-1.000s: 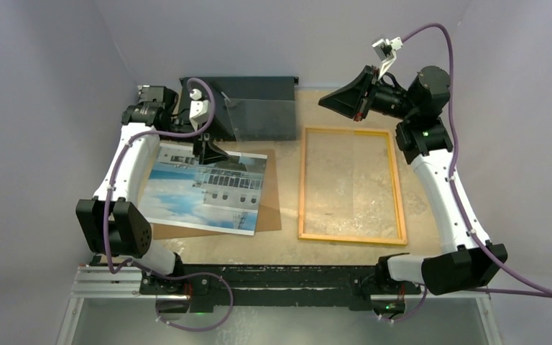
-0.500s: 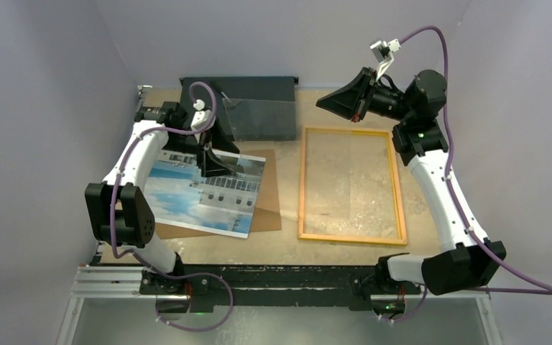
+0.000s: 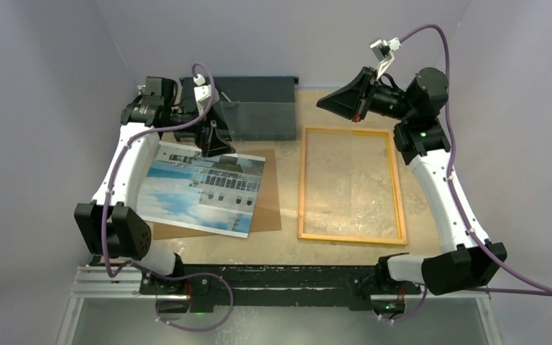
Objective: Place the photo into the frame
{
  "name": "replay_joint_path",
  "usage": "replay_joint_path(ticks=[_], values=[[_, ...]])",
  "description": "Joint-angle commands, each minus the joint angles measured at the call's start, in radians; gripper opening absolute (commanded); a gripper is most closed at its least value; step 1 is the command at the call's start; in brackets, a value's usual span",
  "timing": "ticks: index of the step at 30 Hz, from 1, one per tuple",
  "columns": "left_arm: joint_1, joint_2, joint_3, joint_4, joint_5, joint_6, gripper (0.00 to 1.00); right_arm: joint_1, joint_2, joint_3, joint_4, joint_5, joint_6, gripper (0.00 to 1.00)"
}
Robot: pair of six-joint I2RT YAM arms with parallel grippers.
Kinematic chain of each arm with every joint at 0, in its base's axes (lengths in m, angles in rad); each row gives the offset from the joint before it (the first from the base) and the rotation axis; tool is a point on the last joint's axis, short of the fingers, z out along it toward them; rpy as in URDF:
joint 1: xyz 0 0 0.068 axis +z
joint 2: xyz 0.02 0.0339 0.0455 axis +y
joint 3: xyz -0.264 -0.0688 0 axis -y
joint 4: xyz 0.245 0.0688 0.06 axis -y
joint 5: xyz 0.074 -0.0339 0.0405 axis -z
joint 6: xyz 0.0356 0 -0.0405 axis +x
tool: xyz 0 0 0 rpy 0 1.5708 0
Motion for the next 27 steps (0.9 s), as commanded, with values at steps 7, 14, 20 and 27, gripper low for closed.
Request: replay_joint_path(ticks=[7, 14, 20, 27], values=[[-0.001, -0.242, -0.227, 0.417, 0.029, -0.381, 1.00, 0.003, -0.022, 0.066, 0.008, 0.006, 0.001, 0.00], [-0.002, -0.264, -0.368, 0.446, 0.065, -0.342, 1.00, 0.003, -0.033, 0.041, 0.137, -0.020, 0.092, 0.00], [-0.005, -0.224, -0.433, 0.560, 0.112, -0.429, 1.00, 0.004, -0.039, 0.026, 0.211, -0.017, 0.142, 0.00], [-0.051, -0.243, -0.508, 0.836, 0.075, -0.653, 0.89, 0.004, -0.040, -0.010, 0.238, -0.006, 0.153, 0.00]])
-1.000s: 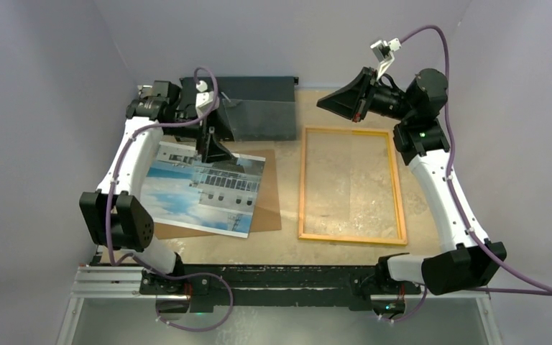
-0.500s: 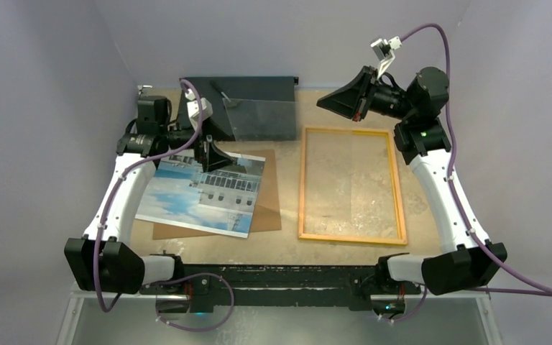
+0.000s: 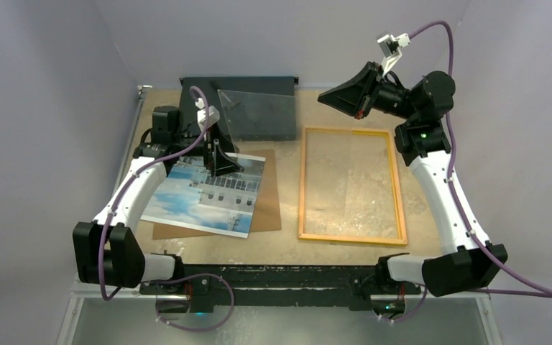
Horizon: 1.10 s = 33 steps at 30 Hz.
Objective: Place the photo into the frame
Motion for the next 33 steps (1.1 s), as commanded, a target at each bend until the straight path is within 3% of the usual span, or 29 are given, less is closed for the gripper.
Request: replay_joint_path(ticks=[1, 5, 10, 12, 15, 18, 21, 22, 24, 28, 31, 33], values=[[-0.028, -0.014, -0.025, 0.230, 0.007, -0.167, 0.87, 0.003, -0.031, -0.017, 0.093, 0.007, 0.033, 0.00], [-0.033, -0.010, -0.019, 0.278, 0.007, -0.217, 0.72, 0.003, -0.022, -0.031, 0.125, 0.033, 0.046, 0.00], [-0.034, -0.005, 0.019, 0.275, 0.021, -0.228, 0.31, 0.003, -0.022, -0.059, 0.155, 0.056, 0.047, 0.00], [-0.035, -0.002, 0.038, 0.230, 0.024, -0.187, 0.21, 0.003, -0.022, -0.060, 0.154, 0.077, 0.026, 0.00], [-0.035, 0.003, 0.060, 0.194, 0.014, -0.146, 0.14, 0.004, -0.033, -0.081, 0.142, 0.089, -0.004, 0.00], [-0.034, 0.002, 0.067, 0.172, 0.010, -0.122, 0.00, 0.003, -0.048, -0.103, 0.101, 0.089, -0.052, 0.00], [-0.035, 0.001, 0.067, 0.147, 0.004, -0.094, 0.00, 0.003, -0.058, -0.138, 0.069, 0.068, -0.070, 0.04], [-0.034, 0.001, 0.065, 0.137, -0.002, -0.084, 0.00, 0.002, -0.060, -0.154, 0.067, 0.066, -0.070, 0.11], [-0.034, -0.001, 0.059, 0.126, -0.005, -0.074, 0.00, -0.003, -0.065, -0.179, 0.044, 0.067, -0.081, 0.40], [-0.034, -0.007, 0.055, 0.087, 0.002, -0.034, 0.00, -0.054, -0.086, -0.266, 0.035, 0.065, -0.098, 0.83], [-0.034, -0.009, 0.058, 0.048, 0.003, 0.009, 0.00, -0.078, -0.107, -0.326, 0.037, 0.058, -0.123, 0.98], [-0.035, -0.009, 0.064, 0.020, 0.002, 0.039, 0.00, -0.085, -0.122, -0.357, 0.037, 0.064, -0.139, 0.99]])
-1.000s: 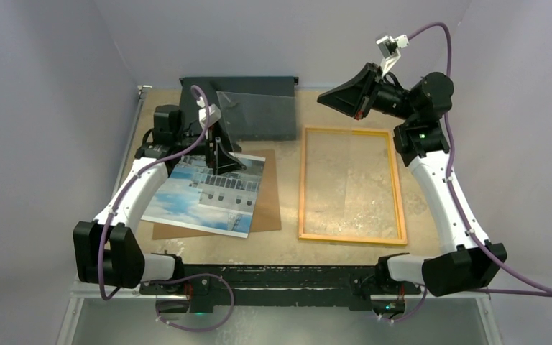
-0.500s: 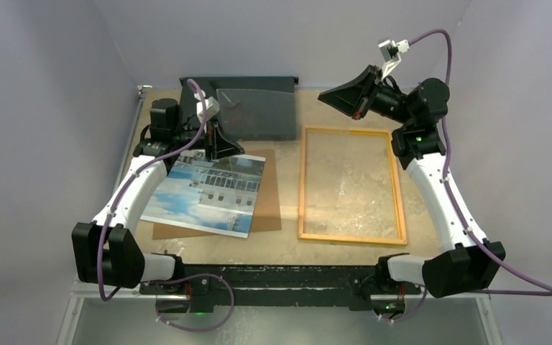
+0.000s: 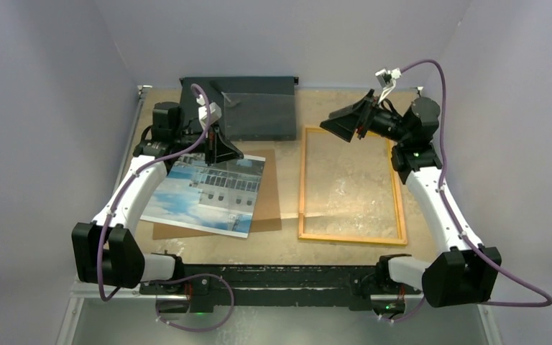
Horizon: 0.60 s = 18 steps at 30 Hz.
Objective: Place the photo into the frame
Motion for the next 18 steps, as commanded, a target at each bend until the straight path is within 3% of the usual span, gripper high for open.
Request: replay_joint_path(ticks=[1, 9, 18], values=[[-0.006, -0.009, 0.043, -0.064, 0.021, 0.093, 0.00, -0.022, -0.058, -0.058, 0.003, -0.009, -0.056, 0.99], [-0.006, -0.012, 0.043, -0.097, 0.018, 0.135, 0.00, -0.036, -0.137, -0.173, -0.054, 0.067, -0.189, 0.99], [-0.005, -0.021, 0.042, -0.113, 0.018, 0.145, 0.00, -0.035, -0.128, -0.359, 0.038, 0.136, -0.160, 0.99]])
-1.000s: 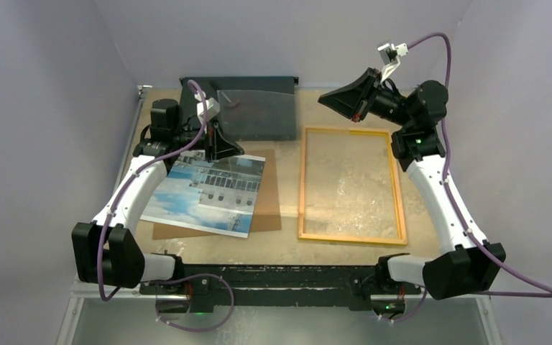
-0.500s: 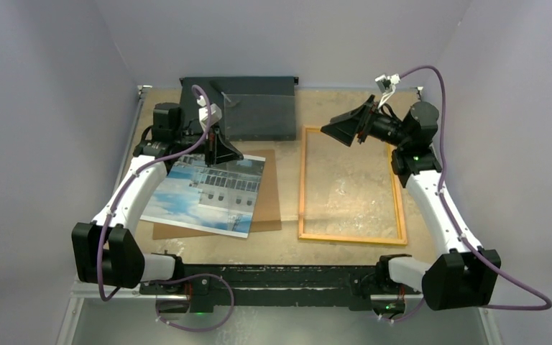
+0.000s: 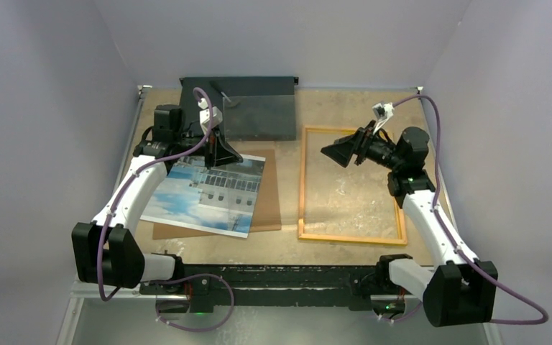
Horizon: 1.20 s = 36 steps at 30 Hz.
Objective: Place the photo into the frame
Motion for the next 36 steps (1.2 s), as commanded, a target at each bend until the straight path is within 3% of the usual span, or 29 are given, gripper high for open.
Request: replay_joint_path(ticks=[1, 9, 21, 26, 30, 36], values=[[-0.005, -0.021, 0.040, -0.009, 0.017, 0.041, 0.00, -0.001, 0.019, -0.060, 0.069, 0.020, -0.002, 0.99], [-0.005, -0.021, 0.032, 0.001, 0.017, 0.038, 0.00, -0.001, -0.014, -0.211, 0.241, -0.020, 0.079, 0.92], [-0.005, -0.021, 0.045, -0.001, 0.024, 0.031, 0.00, 0.000, 0.094, -0.233, 0.357, 0.003, 0.077, 0.82], [-0.005, -0.018, 0.038, 0.033, 0.006, 0.000, 0.00, 0.003, 0.126, -0.287, 0.543, -0.099, 0.190, 0.65], [-0.005, -0.016, 0.020, 0.092, -0.020, -0.051, 0.00, 0.004, 0.118, -0.337, 0.775, -0.190, 0.337, 0.59], [-0.002, -0.015, -0.013, 0.244, -0.130, -0.191, 0.00, 0.004, 0.052, -0.329, 0.706, -0.187, 0.354, 0.50]])
